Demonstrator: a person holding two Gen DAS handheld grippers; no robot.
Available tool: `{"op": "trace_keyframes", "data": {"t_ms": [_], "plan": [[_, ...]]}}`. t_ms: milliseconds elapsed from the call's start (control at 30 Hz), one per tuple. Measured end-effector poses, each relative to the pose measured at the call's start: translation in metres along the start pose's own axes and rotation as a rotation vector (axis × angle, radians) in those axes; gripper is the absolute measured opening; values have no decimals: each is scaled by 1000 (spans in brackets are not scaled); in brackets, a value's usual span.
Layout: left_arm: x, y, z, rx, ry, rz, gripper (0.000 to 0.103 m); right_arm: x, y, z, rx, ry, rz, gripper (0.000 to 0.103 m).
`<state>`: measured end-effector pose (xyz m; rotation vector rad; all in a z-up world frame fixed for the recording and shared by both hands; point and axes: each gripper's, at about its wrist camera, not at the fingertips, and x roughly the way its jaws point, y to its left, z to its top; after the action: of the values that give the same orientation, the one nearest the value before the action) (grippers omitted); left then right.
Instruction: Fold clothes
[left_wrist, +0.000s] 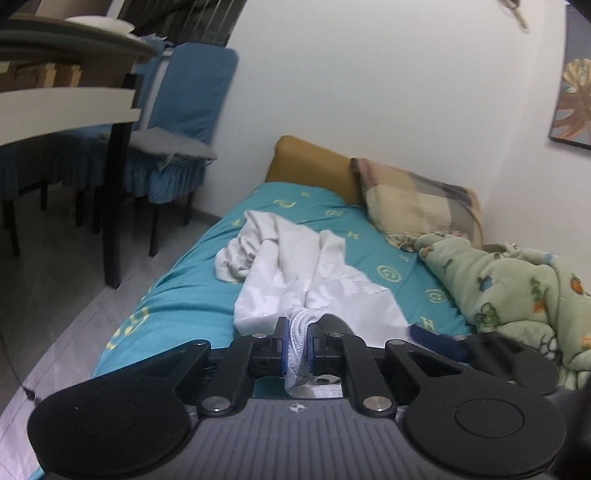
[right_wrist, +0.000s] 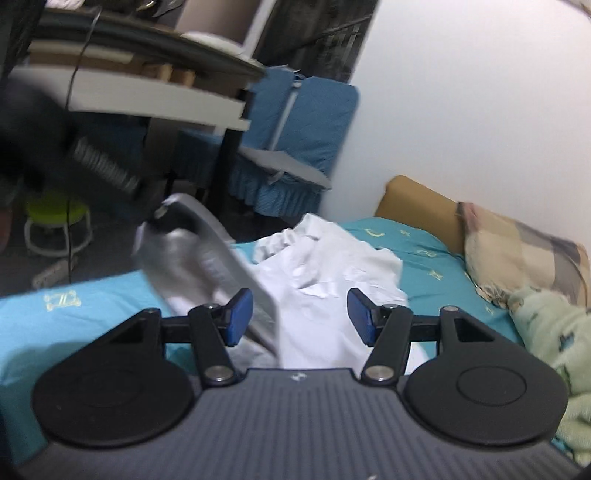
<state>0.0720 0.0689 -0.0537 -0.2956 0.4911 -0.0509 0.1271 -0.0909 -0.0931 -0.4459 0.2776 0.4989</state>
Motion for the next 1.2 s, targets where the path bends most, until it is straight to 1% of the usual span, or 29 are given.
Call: {"op": "trace_keyframes", "data": {"t_ms": [100,167,267,300,333,367,433,467,500,533,567,600,633,667,733,800,833,933,1000,1033,1100,1133,1200], "plan": [[-4,-3,-1,0,-20,-11,10,18,3,-5,-13,35,-54,59],[-3,-2,-1,-14,-31,-7,10,29,-8,-8,21,71,-135,59],[-3,0,-1,-36,-49,-1,10,34,-38,-12,150,136,-269,59],[-3,0,-2,-53,-63,-11,9,33,-49,-12,200,153,-297,61],[-4,-2,-1,-59,-84,-17,9,31,-59,-13,246,168,-312,67],[-5,-5,-2,-46,-102,-14,9,29,-67,-13,294,184,-311,71],[-8,-11,-4,-23,-131,-5,9,25,-83,-13,399,221,-287,71],[-7,-11,-4,-22,-130,0,9,23,-90,-13,447,230,-276,71],[-6,-10,-4,-30,-109,7,9,19,-96,-12,491,234,-269,71],[-4,-8,-4,-39,-85,14,9,13,-98,-12,505,227,-291,71],[0,-6,-5,-50,-37,15,9,5,-98,-13,505,214,-325,71],[5,-3,-7,-74,10,-1,10,-3,-98,-11,495,189,-367,71],[10,0,-10,-96,56,-18,10,-15,-98,-8,496,131,-400,72],[14,1,-14,-105,95,-32,10,-27,-99,-4,504,61,-427,76],[17,-3,-19,-89,120,-40,10,-41,-92,6,453,-20,-448,77],[17,-8,-22,-43,117,-26,10,-49,-83,15,383,-78,-464,77],[19,-8,-24,-38,118,-23,10,-50,-79,19,342,-96,-470,77],[26,-6,-27,-50,136,-24,13,-49,-75,21,313,-108,-453,77],[31,-5,-29,-67,145,-27,18,-48,-75,22,309,-109,-444,77],[32,-5,-29,-67,138,-28,20,-48,-76,22,314,-106,-444,77],[34,-12,-27,-40,108,-16,37,-48,-77,23,324,-101,-443,77],[35,-15,-27,-27,93,-9,42,-49,-77,23,328,-101,-442,77],[38,-22,-26,-5,61,2,56,-54,-76,22,337,-105,-438,77]]}}
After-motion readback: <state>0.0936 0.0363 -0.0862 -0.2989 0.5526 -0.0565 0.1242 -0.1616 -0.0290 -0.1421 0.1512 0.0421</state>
